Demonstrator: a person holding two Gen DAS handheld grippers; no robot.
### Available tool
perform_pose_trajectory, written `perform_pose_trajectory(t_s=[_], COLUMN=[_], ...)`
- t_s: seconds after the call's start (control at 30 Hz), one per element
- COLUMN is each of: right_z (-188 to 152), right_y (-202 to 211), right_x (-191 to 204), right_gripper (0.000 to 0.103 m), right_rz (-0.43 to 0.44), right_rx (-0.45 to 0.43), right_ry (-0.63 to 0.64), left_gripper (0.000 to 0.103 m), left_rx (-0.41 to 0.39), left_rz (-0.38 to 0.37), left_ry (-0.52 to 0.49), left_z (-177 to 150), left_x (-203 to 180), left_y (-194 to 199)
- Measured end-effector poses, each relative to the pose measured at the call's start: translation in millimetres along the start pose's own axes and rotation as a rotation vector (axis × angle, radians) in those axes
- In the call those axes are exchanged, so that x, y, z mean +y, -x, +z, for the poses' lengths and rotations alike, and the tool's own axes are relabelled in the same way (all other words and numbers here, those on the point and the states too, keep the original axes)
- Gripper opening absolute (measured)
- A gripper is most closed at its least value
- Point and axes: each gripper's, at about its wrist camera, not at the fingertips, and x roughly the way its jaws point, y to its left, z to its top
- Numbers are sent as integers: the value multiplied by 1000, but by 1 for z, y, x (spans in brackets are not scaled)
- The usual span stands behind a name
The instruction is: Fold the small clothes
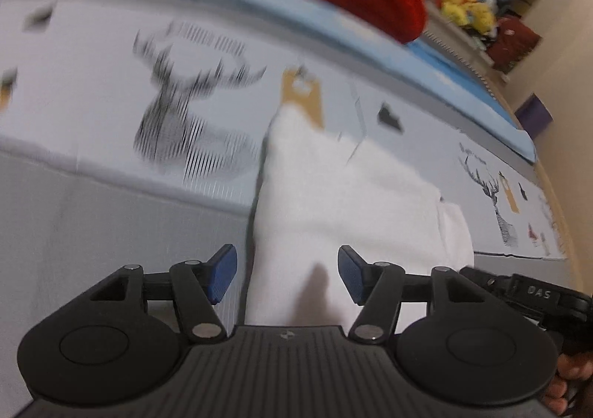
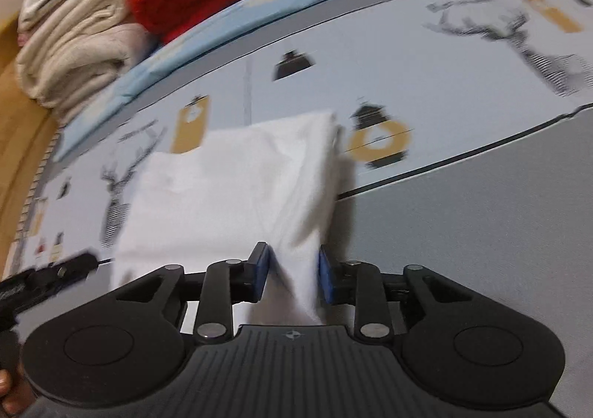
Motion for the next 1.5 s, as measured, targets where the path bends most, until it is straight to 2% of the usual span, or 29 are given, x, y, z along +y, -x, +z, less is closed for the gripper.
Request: perform_pose_trajectory(t_s=[0.1,0.13,0.2,0.27,0.3,0.33,0.4,0.43,0.47,0.53,0.57,0.63,0.67,0.73,0.83,0.9,1.0,1.03,1.07,1.1,1.17,1.23,1.4,1.47,1.5], right_z=[-2,-4,-11,-17,-17,-17,-13,-11,-10,-7,-6,-7,-8,-9,-16,-17,-18,-18,-19,-19,-18,-15,-14,-15,-16], right_y=[6,4,-2,-3,-1,2,12,16,19,21,20,15,13,10,4,6,9,10,11,12,17,20,18,17,16], right_x=[-4,-5,-6,-4,-3,-3,-2,-3,-5,-9,-11,-13,-14,-13,-11,-14,-16,-16,-16,-15,-15,-19,-22,-23,-25], right_gripper=[39,44,45,45,43,25,15,14,14,15,20,24,31,37,38,43,44,40,26,21,15,15,19,33,36], right_rz=[26,35,23,9,11,27,37,34,29,9,-4,-4,4,4,-29,-38,-35,-33,-20,-8,-3,-4,-31,-60,-68], right_rx=[19,49,121,154,146,129,67,33,12,-8,0,45,66,102,159,165,161,160,160,157,128,110,129,142,153], right_ry=[-16,-17,0,31,41,48,48,43,35,20,16,8,10,43,100,92,75,76,77,79,83,61,73,90,94], left_gripper=[65,65,63,61,57,55,50,50,50,50,51,51,51,51,49,44,39,38,35,31,30,30,30,31,31], left_rx=[92,120,161,155,148,138,118,112,116,137,148,153,150,161,195,193,189,189,188,185,183,193,208,215,220], left_rz=[-21,-23,-29,-26,-24,-34,-82,-103,-108,-72,-52,-60,-64,-54,-31,-31,-24,-23,-21,-19,-25,-35,-37,-34,-29], left_ry=[108,127,147,128,115,118,143,150,146,117,104,106,101,68,20,-9,-38,-42,-44,-45,-47,-49,-45,-48,-54], left_z=[-6,-9,-16,-20,-20,-20,-17,-17,-16,-17,-17,-17,-17,-18,-24,-26,-26,-27,-27,-28,-28,-29,-29,-30,-31], left_x=[15,17,14,8,5,3,3,3,3,0,0,1,1,0,-3,-5,-9,-10,-11,-12,-15,-16,-14,-14,-14], left_y=[-11,-15,-24,-26,-26,-24,-21,-20,-20,-23,-24,-23,-22,-23,-27,-25,-26,-26,-27,-27,-27,-28,-28,-27,-27])
